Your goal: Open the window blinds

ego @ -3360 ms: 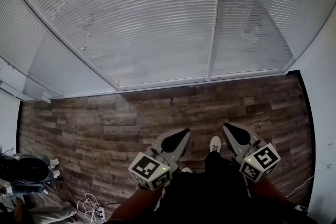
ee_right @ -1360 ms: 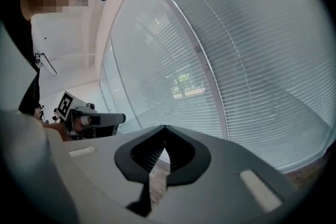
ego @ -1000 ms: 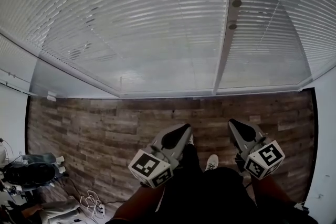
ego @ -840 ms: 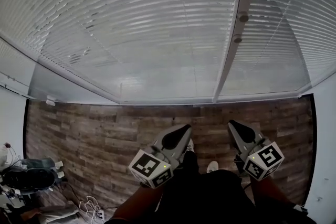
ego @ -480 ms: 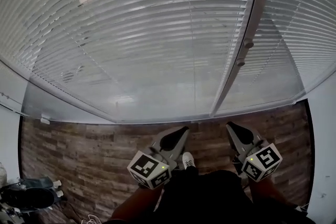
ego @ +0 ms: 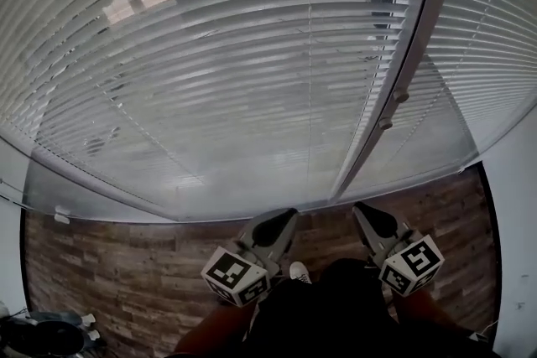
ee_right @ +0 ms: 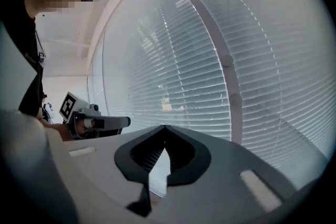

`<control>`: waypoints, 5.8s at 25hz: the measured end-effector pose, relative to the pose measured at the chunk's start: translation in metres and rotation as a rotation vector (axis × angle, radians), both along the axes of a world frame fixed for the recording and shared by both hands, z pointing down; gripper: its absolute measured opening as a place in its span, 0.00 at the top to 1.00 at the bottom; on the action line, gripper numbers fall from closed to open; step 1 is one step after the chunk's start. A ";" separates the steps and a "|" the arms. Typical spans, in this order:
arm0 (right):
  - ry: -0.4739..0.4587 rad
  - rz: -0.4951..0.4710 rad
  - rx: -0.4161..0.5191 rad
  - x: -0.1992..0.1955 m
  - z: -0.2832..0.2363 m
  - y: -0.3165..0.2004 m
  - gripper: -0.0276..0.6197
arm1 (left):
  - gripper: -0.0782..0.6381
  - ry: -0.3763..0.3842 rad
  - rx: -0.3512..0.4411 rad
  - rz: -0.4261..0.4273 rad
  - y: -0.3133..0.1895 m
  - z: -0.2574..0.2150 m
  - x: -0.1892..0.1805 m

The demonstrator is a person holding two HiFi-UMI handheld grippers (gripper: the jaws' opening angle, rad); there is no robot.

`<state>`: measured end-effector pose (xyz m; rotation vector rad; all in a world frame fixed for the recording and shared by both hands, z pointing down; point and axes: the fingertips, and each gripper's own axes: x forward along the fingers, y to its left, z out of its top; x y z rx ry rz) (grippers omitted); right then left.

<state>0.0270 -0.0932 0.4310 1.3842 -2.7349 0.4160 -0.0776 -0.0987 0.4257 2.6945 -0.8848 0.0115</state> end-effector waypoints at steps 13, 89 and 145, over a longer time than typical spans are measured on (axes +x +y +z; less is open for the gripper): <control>0.022 -0.080 0.060 0.033 -0.029 -0.048 0.92 | 0.89 0.011 0.021 -0.054 -0.042 -0.016 0.041; 0.272 0.366 0.231 0.108 -0.106 -0.170 0.71 | 0.89 -0.035 0.066 -0.054 -0.082 -0.030 -0.001; 0.647 0.353 0.381 0.097 -0.119 -0.167 0.69 | 0.89 -0.019 0.052 -0.036 -0.085 -0.026 0.004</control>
